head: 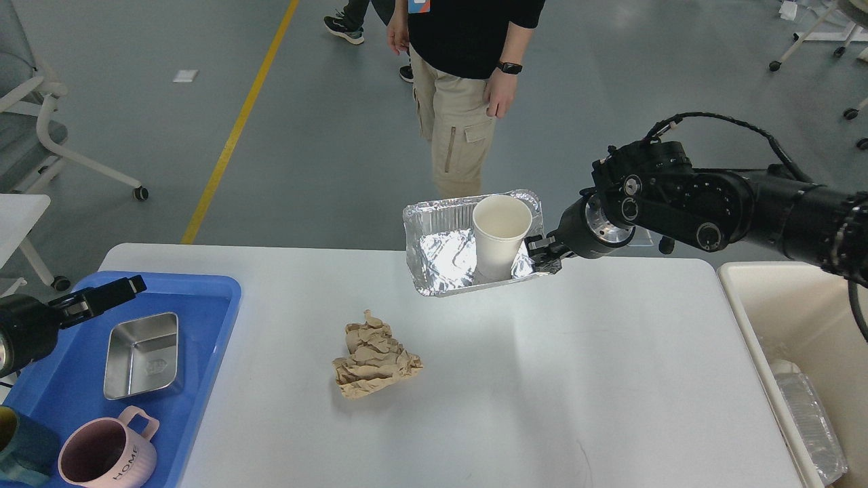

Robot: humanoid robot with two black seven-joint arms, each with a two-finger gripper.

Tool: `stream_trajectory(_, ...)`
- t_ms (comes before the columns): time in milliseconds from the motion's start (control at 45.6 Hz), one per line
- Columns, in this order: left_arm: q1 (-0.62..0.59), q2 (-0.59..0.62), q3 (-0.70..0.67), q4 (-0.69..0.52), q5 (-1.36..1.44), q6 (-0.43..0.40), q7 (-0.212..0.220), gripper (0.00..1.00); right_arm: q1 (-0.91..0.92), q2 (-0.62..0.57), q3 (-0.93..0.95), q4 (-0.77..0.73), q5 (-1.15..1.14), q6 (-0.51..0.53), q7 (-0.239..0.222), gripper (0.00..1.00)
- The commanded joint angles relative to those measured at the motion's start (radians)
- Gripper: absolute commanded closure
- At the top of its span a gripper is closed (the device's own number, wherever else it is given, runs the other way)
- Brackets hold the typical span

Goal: Tidy desktop
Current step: 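Withdraw the left gripper over the blue tub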

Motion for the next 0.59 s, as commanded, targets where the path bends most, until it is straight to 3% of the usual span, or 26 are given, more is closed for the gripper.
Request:
stream_trajectory(0, 0.001, 0.050, 0.006, -0.062, 0.035, -0.026, -0.003, 0.02, 0.000, 0.000, 0.000, -0.001, 0.002, 0.000, 0.000, 1.00)
stream_trajectory(351, 0.002, 0.058, 0.012, -0.084, 0.098, -0.069, -0.017, 0.02, 0.000, 0.008, 0.000, -0.001, 0.000, 0.000, 0.000, 1.00)
stream_trajectory(417, 0.001, 0.052, 0.009, -0.084, 0.096, -0.078, -0.043, 0.02, 0.000, 0.006, 0.000, -0.001, 0.000, 0.000, 0.000, 1.00)
stream_trajectory(505, 0.001, 0.047, 0.012, -0.082, 0.098, -0.081, -0.115, 0.03, 0.000, 0.008, 0.000, 0.001, 0.000, 0.000, 0.000, 1.00)
stream_trajectory(570, -0.004, 0.047, 0.012, -0.079, 0.099, -0.095, -0.129, 0.03, 0.002, 0.009, 0.000, 0.001, 0.002, 0.000, 0.000, 1.00)
